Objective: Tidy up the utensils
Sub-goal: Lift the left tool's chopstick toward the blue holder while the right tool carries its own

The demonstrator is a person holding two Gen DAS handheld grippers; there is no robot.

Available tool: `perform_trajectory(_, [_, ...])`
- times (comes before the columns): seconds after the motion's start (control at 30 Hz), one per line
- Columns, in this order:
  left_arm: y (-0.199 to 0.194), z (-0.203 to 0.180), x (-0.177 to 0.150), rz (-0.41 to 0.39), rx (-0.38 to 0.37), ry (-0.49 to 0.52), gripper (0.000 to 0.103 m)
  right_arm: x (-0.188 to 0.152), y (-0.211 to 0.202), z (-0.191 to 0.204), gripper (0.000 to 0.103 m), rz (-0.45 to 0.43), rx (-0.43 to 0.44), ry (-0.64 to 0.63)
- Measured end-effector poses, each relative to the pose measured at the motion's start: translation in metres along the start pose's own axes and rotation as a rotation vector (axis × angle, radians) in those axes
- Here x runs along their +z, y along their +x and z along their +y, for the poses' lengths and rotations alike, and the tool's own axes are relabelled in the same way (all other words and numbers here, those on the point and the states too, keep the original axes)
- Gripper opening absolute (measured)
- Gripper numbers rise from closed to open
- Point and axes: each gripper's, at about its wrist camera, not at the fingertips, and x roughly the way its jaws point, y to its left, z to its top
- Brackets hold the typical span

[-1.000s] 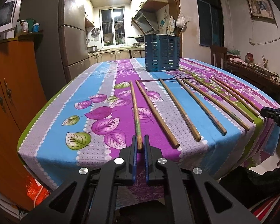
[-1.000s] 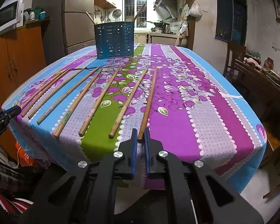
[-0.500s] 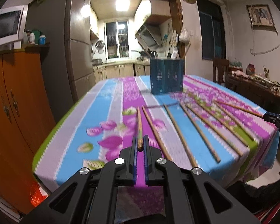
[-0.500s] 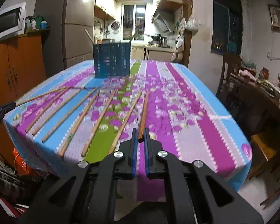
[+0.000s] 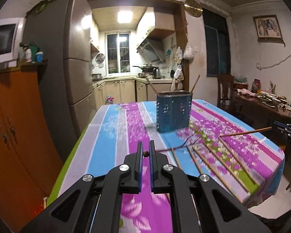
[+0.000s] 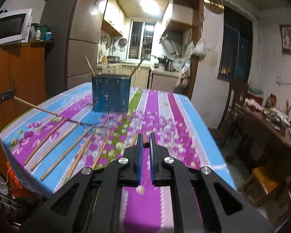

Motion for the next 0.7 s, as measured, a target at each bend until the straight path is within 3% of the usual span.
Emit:
perform_trajectory(0.23, [0.026, 0.006, 0.049, -0.043, -0.020, 0.037, 0.007, 0.041, 0.016, -0.011, 0.005, -0.060, 0.016, -0.043])
perform_trajectory(0.7, [0.086, 0.025, 0.107, -0.006, -0.084, 0.008, 0.007, 0.101, 0.056, -0.021, 0.005, -0.095, 0.041, -0.090])
